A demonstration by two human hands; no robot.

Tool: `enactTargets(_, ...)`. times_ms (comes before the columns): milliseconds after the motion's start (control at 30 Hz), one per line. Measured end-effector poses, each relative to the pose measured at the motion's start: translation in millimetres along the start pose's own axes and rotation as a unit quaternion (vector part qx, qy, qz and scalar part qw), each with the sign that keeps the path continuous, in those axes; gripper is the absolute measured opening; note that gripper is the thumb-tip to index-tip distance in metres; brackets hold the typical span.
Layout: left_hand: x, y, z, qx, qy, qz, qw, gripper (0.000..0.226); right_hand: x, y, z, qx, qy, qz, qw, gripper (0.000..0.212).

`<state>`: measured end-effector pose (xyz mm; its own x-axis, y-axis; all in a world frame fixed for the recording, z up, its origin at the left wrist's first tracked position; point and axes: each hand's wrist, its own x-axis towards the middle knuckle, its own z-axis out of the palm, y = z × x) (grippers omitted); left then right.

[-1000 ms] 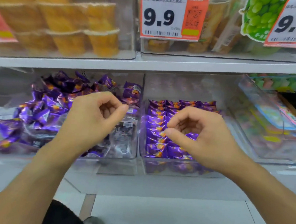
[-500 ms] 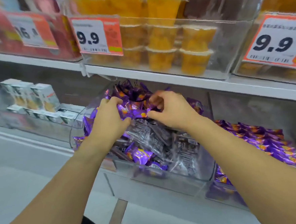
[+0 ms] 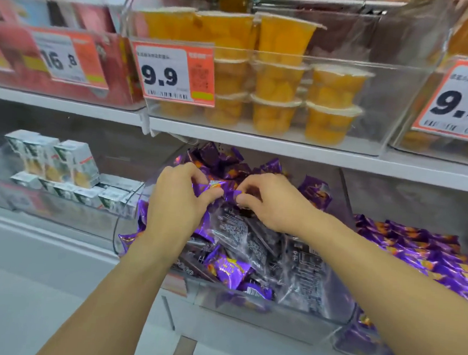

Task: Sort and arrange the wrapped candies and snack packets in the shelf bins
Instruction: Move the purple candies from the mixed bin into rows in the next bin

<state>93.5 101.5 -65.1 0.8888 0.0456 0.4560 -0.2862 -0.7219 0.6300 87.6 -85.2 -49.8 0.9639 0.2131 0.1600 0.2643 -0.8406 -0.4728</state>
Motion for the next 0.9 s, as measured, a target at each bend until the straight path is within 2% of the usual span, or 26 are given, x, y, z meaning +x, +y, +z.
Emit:
enactTargets(67, -6.6, 6.3, -5.5, -0.063, -0.021, -0.031, 0.997, 0.030, -17.0, -3.0, -7.2, 0.058, 0.038, 0.008, 0.998, 0.011)
enactTargets(133, -15.8, 17.5, -15.5, -0.161, -0.073, -0.064, 0.982, 0.029, -40.5, -5.5, -17.0, 0.167, 0.027, 0.037, 0.985, 0.012)
enactTargets(167, -21.3, 25.3, -22.1, -0.206, -0.101, -0.074, 0.971, 0.030, -54.8, -8.3, -24.6, 0.259, 0.001, 0.053, 0.964, 0.015)
enactTargets(233, -33.4, 43.9, -33.9, -0.257, -0.144, -0.068, 0.953, 0.029, -88.3, -13.6, -45.6, 0.436, -0.048, 0.080, 0.895, 0.023)
enactTargets(267, -39.8, 55.3, -38.2, -0.269, -0.162, -0.063, 0.947, 0.023, -105.0, -14.8, -57.2, 0.473, -0.055, 0.088, 0.875, 0.026)
enactTargets(333, -52.2, 78.5, -38.8, -0.310, -0.199, -0.069, 0.927, 0.021, -132.6, -12.5, -76.2, 0.494, -0.038, 0.109, 0.862, 0.030)
enactTargets(433, -69.2, 109.6, -19.2, -0.373, -0.277, -0.107, 0.879, 0.043, -164.7, 0.8, -88.5, 0.535, 0.025, 0.164, 0.828, 0.030)
enactTargets(500, -80.1, 127.9, -2.4, -0.400, -0.326, -0.129, 0.847, 0.041, -181.7, 11.7, -89.4, 0.541, 0.067, 0.220, 0.809, 0.029)
enactTargets(600, -93.4, 152.1, 16.2, -0.453, -0.389, -0.159, 0.786, 0.037, -202.4, 24.0, -92.8, 0.581, 0.115, 0.301, 0.747, 0.016)
enactTargets(733, -109.2, 178.8, 36.5, -0.457, -0.465, -0.185, 0.735, 0.051, -230.7, 50.5, -102.4, 0.611, 0.168, 0.328, 0.700, 0.040)
enactTargets(800, -118.9, 193.7, 46.9, -0.496, -0.481, -0.244, 0.680, 0.049, -243.0, 63.8, -110.6, 0.638, 0.205, 0.291, 0.683, 0.066)
enactTargets(867, -128.8, 207.4, 58.0, -0.531, -0.480, -0.299, 0.631, 0.047, -257.0, 77.6, -115.6, 0.653, 0.237, 0.259, 0.671, 0.076)
enactTargets(900, -133.2, 213.3, 63.3, -0.535, -0.479, -0.318, 0.619, 0.049, -264.2, 84.2, -117.0, 0.653, 0.240, 0.248, 0.674, 0.077)
